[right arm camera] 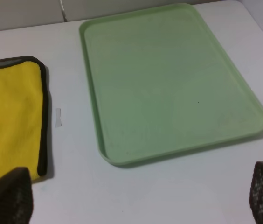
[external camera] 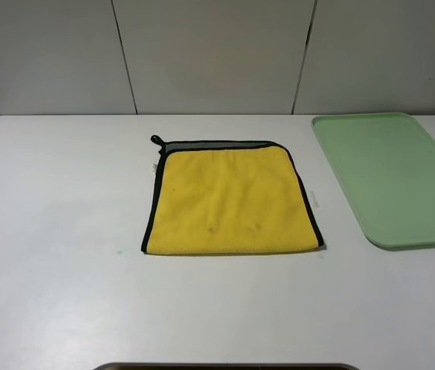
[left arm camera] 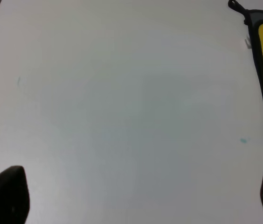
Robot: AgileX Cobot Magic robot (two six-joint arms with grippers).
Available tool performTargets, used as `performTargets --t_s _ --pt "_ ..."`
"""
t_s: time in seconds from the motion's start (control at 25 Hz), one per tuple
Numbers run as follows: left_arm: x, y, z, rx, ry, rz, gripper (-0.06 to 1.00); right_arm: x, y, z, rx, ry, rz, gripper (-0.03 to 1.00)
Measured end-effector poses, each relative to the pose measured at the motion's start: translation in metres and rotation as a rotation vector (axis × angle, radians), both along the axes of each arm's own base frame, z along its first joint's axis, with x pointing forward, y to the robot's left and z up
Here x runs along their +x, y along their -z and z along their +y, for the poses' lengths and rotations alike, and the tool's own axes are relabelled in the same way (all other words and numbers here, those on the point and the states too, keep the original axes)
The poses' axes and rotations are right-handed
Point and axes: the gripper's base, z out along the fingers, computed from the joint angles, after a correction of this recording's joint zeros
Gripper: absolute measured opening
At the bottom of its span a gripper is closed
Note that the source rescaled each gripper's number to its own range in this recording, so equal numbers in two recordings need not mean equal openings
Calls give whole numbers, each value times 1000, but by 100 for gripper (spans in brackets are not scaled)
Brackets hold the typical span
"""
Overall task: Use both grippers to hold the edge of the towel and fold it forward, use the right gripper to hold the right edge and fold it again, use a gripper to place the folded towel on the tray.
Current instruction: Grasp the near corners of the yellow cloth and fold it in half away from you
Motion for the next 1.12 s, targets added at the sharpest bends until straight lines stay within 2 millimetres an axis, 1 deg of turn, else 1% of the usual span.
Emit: performTargets --t_s 1.12 --pt "0 0 0 0 0 0 100 0 0 0 0 0 0 100"
